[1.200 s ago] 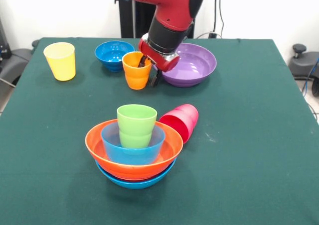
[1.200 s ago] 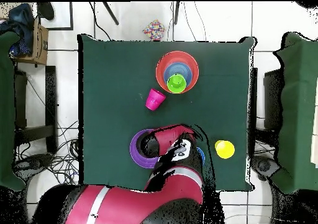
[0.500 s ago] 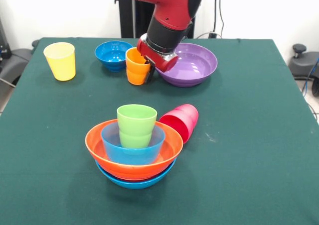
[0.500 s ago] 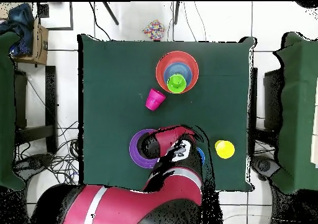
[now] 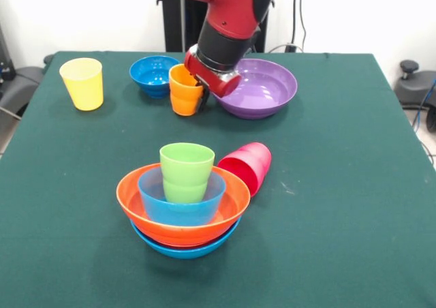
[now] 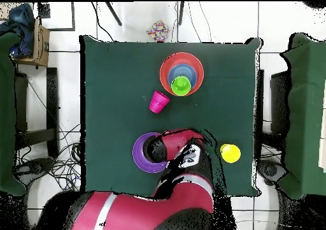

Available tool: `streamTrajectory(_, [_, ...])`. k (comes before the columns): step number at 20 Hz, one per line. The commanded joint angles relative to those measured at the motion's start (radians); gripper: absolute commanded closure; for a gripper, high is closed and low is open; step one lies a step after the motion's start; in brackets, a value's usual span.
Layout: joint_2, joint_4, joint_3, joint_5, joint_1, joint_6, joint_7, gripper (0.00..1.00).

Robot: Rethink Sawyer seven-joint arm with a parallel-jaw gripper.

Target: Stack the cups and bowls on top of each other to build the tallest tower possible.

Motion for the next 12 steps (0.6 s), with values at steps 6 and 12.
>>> streamTrajectory(6, [-0.219,-0.038,0.235,0.072,-0.111,0.228,-0.183,1.00])
streamTrajectory(12, [-0.256,-0.044,0.286,0.084,-0.147,0.264,-0.189,1.00])
